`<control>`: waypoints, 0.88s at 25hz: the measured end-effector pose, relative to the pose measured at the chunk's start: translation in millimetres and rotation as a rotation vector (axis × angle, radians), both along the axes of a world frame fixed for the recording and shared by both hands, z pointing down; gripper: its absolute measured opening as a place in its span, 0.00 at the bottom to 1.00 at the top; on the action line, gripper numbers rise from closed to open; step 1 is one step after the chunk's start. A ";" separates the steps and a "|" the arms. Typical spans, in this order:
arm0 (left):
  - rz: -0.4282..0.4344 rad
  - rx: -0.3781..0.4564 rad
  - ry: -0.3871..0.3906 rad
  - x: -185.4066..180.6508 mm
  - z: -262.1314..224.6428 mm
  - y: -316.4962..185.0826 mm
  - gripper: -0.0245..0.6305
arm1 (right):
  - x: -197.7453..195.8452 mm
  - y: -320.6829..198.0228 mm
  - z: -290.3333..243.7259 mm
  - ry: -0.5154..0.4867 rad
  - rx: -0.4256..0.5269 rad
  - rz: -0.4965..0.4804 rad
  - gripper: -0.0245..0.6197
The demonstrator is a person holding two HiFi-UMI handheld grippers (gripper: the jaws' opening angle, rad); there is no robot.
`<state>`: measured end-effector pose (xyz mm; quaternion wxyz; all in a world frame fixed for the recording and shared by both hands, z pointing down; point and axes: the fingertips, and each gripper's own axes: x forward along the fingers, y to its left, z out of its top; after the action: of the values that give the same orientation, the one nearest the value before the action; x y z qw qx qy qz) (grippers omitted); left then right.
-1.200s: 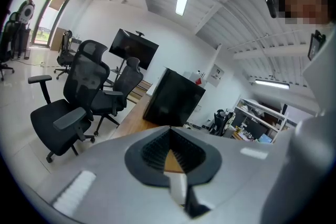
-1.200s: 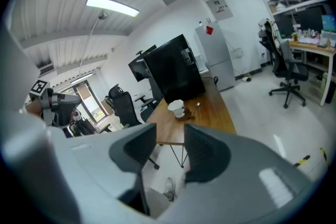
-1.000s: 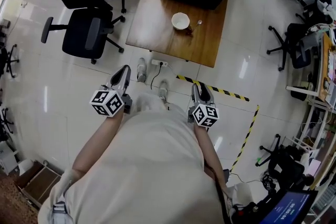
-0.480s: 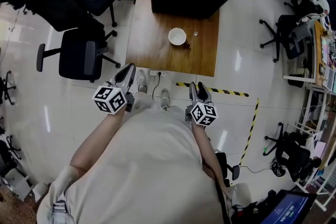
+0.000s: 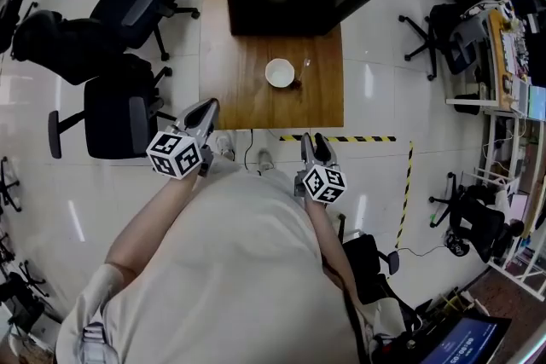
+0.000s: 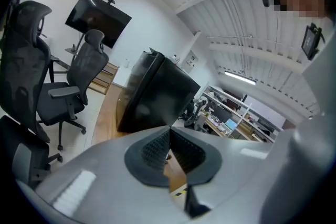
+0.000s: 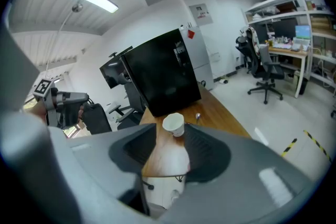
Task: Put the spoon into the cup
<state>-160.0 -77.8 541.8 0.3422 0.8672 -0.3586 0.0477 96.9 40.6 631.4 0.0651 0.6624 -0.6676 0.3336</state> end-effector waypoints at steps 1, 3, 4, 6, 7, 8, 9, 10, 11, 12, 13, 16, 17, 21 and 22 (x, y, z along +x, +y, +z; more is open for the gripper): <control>0.019 -0.005 0.001 -0.1 2.7 -3.6 0.04 | -2.2 -2.1 1.2 0.003 -0.005 0.014 0.29; 0.061 -0.014 0.001 1.2 6.7 -9.4 0.04 | -6.6 -6.1 2.1 0.010 -0.012 0.038 0.29; 0.084 -0.016 0.002 2.5 7.9 -12.1 0.04 | -8.7 -8.1 2.1 0.014 -0.014 0.048 0.29; 0.126 -0.013 0.004 5.0 9.2 -18.8 0.04 | -12.3 -11.5 2.4 0.025 -0.013 0.066 0.29; 0.144 -0.008 0.005 5.6 9.4 -22.6 0.04 | -13.6 -12.3 3.1 0.031 -0.012 0.077 0.29; 0.159 -0.003 0.005 5.8 9.3 -26.2 0.04 | -14.6 -12.2 4.2 0.035 -0.011 0.090 0.29; 0.172 0.003 0.004 5.9 8.9 -29.3 0.04 | -14.8 -11.5 5.5 0.037 -0.009 0.103 0.29; 0.182 0.010 0.004 5.9 8.2 -32.3 0.04 | -14.4 -10.9 7.1 0.037 -0.009 0.116 0.29; 0.191 0.016 0.003 5.9 7.4 -35.3 0.04 | -13.7 -10.7 9.0 0.035 -0.009 0.129 0.29; 0.198 0.021 0.002 5.7 6.6 -38.3 0.04 | -13.2 -11.2 11.1 0.030 -0.011 0.141 0.29; 0.202 0.023 0.001 5.4 5.8 -40.5 0.04 | -13.2 -12.0 13.3 0.025 -0.015 0.151 0.29; 0.214 0.020 0.007 6.7 2.9 -38.8 0.04 | -13.0 -14.5 20.1 0.030 -0.034 0.153 0.29; 0.222 0.023 0.010 8.8 1.7 -36.4 0.04 | -11.0 -16.5 22.9 0.038 -0.042 0.150 0.29; 0.264 0.034 -0.011 11.6 3.5 -30.0 0.04 | 1.0 -30.3 44.1 0.067 -0.087 0.144 0.29; 0.264 0.028 -0.017 9.7 5.4 -28.6 0.04 | 3.4 -32.7 50.6 0.069 -0.099 0.141 0.29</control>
<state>-150.3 -106.4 547.2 0.3180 0.9110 -0.2448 0.0945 100.3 7.9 682.0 0.0971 0.7147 -0.5994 0.3471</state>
